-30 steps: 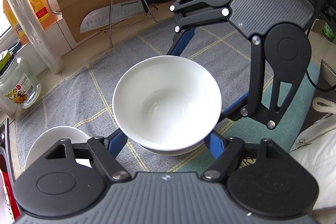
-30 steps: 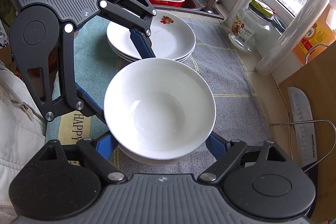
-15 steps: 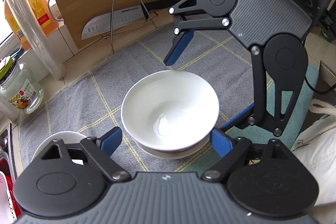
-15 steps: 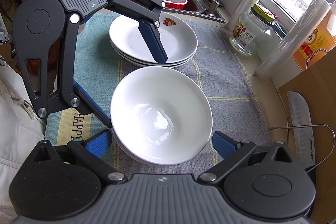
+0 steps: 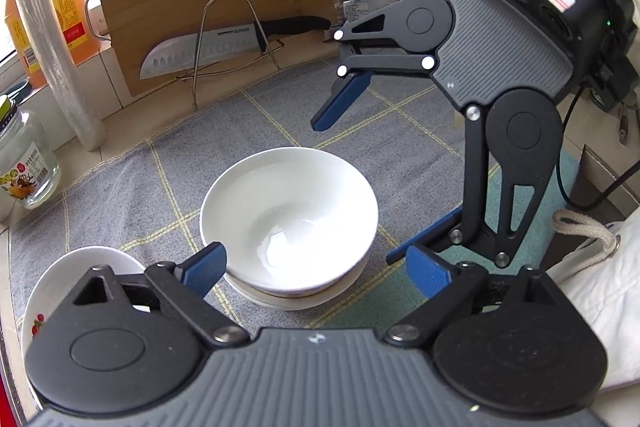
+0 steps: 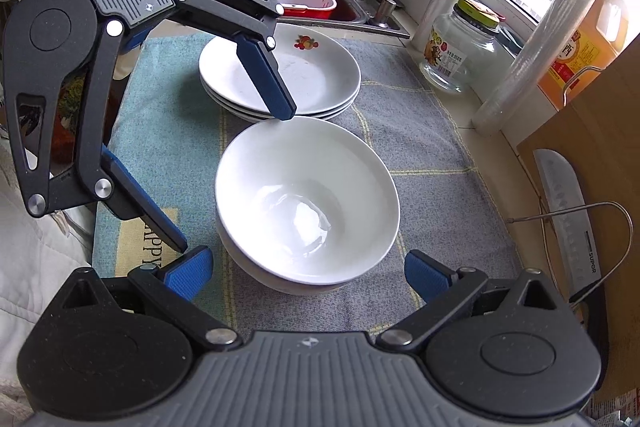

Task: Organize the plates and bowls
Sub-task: 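Close both tools on opposite sides of the bowl stack's rim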

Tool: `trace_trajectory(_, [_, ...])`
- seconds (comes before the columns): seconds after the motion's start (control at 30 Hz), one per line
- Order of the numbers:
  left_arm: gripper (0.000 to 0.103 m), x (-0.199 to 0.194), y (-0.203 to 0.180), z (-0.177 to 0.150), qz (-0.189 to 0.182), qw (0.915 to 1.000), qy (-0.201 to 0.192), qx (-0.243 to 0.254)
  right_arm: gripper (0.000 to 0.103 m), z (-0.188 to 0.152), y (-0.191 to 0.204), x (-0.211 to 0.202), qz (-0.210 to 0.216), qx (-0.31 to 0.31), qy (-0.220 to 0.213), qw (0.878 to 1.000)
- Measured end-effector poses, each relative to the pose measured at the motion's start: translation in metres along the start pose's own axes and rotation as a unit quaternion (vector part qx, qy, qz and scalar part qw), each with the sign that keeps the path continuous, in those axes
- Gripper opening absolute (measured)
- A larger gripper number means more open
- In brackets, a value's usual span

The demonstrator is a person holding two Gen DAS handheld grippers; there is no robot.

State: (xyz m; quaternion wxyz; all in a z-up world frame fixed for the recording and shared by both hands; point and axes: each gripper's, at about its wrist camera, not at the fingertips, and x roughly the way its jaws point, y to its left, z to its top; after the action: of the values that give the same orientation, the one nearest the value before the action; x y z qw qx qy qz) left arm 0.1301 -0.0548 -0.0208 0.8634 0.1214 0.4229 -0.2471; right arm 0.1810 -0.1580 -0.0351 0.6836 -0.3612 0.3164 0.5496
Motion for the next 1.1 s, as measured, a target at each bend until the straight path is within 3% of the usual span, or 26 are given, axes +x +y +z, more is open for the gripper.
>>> trace_trajectory(0.13, [0.096,-0.006,-0.001,0.000,0.012,0.9998,-0.017,-0.003,0.103,-0.008,-0.001,-0.003,-0.013,0.031,-0.006,0.999])
trace_trajectory(0.3, [0.100,-0.017,-0.001,-0.005,0.053,0.9974,-0.045,-0.020,0.103,-0.025,0.000,0.003,-0.030,0.085,-0.003,0.996])
trace_trajectory(0.53, [0.100,-0.012,0.005,-0.031,0.035,0.9964,-0.022,-0.073,0.103,-0.048,0.010,0.031,-0.040,0.163,0.018,0.986])
trace_trajectory(0.73, [0.100,0.015,0.012,-0.053,0.025,0.9959,0.007,-0.087,0.103,-0.053,0.022,0.056,-0.053,0.172,0.049,0.983])
trace_trajectory(0.93, [0.100,0.040,0.010,-0.066,0.025,0.9963,0.026,-0.078,0.103,-0.056,0.009,0.061,-0.012,0.180,0.044,0.983])
trace_trajectory(1.1, [0.102,0.055,-0.004,-0.059,0.051,0.9978,0.029,-0.030,0.103,-0.056,0.006,0.060,0.007,0.153,0.050,0.987])
